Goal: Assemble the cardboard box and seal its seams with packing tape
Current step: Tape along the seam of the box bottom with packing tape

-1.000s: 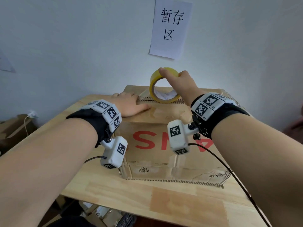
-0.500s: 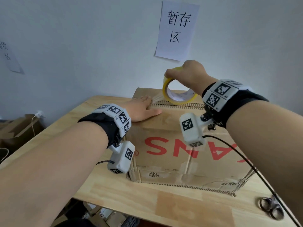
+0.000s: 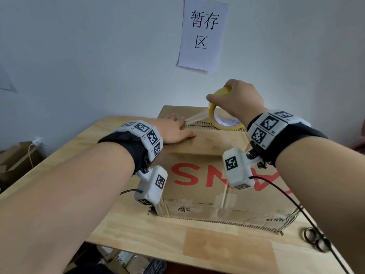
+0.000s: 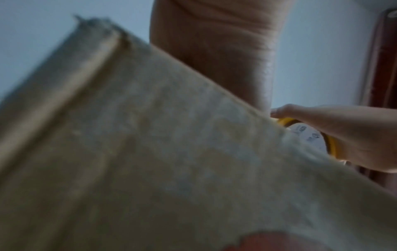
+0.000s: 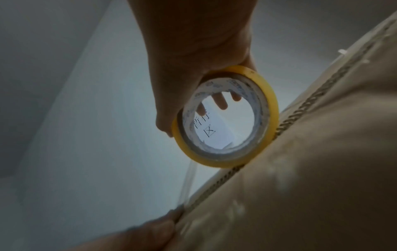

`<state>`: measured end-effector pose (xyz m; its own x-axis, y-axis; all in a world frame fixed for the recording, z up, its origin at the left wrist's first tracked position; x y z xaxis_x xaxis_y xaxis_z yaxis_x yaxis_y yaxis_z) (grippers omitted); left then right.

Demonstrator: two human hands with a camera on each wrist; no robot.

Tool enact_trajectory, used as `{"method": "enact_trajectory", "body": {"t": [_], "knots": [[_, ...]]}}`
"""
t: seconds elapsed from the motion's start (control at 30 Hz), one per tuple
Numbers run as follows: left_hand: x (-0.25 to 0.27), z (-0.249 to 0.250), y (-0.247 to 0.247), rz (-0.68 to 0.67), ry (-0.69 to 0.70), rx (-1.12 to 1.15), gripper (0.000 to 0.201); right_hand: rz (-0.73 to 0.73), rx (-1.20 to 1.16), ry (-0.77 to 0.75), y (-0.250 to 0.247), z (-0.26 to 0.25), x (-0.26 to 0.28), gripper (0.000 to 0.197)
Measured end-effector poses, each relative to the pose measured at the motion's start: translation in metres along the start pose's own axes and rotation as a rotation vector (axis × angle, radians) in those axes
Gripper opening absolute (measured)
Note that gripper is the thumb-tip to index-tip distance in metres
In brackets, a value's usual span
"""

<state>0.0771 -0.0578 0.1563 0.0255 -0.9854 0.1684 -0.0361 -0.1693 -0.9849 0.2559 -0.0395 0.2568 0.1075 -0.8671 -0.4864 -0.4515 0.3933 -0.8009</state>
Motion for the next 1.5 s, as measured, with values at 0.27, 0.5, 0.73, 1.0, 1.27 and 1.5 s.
{"method": "enact_trajectory", "body": {"t": [0.27,0.5,0.73,1.0,1.27,1.5], "knots": [[0.002,0.009,0.008,-0.069,-0.033,-0.038,0.073,-0.027,0.012,-0.008,0.01,-0.004,0.0,0.062],[0.002,-0.021,0.002,-0.023,-0.061,-0.056,0.086,-0.011,0.008,-0.008,0.009,-0.002,0.003,0.052],[0.005,0.007,0.003,0.011,-0.025,-0.047,0.092,-0.02,0.007,-0.013,0.009,0.0,0.003,0.053],[0.002,0.024,0.003,-0.014,0.039,0.103,0.073,-0.069,-0.066,-0.02,0.007,-0.003,0.004,0.041],[-0.002,0.025,0.002,0.038,-0.044,0.025,0.082,-0.147,-0.264,0.146,0.008,0.018,0.003,0.056],[0.0,0.028,0.003,-0.006,0.028,0.072,0.083,-0.125,-0.287,0.154,0.005,0.014,0.002,0.042]]}}
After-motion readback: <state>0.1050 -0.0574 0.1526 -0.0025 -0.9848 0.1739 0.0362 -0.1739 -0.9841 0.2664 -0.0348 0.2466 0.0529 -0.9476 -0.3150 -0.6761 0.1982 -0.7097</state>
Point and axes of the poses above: each hand's wrist, its own x-axis away from the middle knuckle, its own y-axis out of the palm, z = x × y, the point moved 10 cm from there along -x, towards the middle knuckle, and after that the axes turned 10 degrees about -y, right-handed, at the moved point
